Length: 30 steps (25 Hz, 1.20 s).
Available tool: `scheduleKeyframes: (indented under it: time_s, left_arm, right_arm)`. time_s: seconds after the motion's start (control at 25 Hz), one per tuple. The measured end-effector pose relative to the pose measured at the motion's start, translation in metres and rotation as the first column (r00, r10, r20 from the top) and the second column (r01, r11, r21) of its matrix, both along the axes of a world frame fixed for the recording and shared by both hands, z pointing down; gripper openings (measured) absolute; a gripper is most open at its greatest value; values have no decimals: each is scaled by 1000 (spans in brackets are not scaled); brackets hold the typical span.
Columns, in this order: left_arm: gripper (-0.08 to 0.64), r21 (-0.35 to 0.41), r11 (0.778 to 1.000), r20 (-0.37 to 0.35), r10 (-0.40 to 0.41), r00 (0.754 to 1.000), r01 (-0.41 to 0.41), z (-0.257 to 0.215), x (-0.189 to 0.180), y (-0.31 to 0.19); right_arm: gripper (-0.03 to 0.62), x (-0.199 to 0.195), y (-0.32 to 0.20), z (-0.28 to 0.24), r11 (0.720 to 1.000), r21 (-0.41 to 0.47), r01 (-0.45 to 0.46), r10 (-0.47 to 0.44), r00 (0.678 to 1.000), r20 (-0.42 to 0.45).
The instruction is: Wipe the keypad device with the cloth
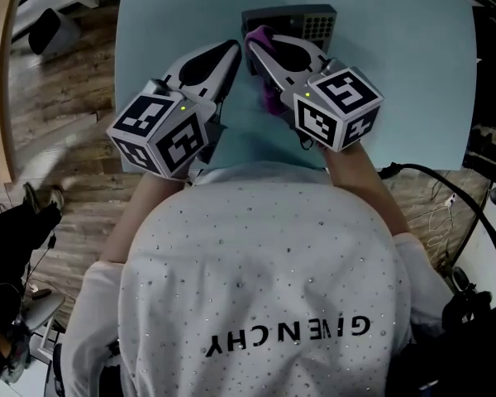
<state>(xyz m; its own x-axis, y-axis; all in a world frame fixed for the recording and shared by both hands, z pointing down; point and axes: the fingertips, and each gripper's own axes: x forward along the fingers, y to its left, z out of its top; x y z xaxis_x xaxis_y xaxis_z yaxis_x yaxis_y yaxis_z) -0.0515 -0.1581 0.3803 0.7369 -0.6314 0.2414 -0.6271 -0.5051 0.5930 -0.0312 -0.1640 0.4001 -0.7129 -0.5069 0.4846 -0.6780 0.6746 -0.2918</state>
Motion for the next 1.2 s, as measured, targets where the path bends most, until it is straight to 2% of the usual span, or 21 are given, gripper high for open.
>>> scheduleKeyframes:
  time_s: [0.2, 0.44, 0.8, 1.12, 1.2]
  left_arm:
    - [0, 15, 1000, -1, -24, 1000, 24, 0, -3, -3]
    - [0, 14, 1000, 1, -3, 1000, 2, 10, 3, -8]
    - [0, 7, 999, -14, 32, 999, -32, 13, 8, -13]
    - [0, -2, 999, -5, 37, 999, -37, 10, 10, -3]
    - [0, -5, 999, -1, 35, 999, -35, 12, 9, -1]
  right_arm:
    - [14, 17, -1, 6, 999, -24, -37, 37, 999, 12]
    - [14, 51, -8, 14, 992, -25, -124, 124, 992, -26]
    - [14, 112, -28, 14, 938, -62, -342, 343, 939, 3]
    - [14, 134, -26, 13, 912, -80, -402, 405, 914, 32]
    - [14, 123, -24, 10, 920, -85, -383, 388, 920, 50]
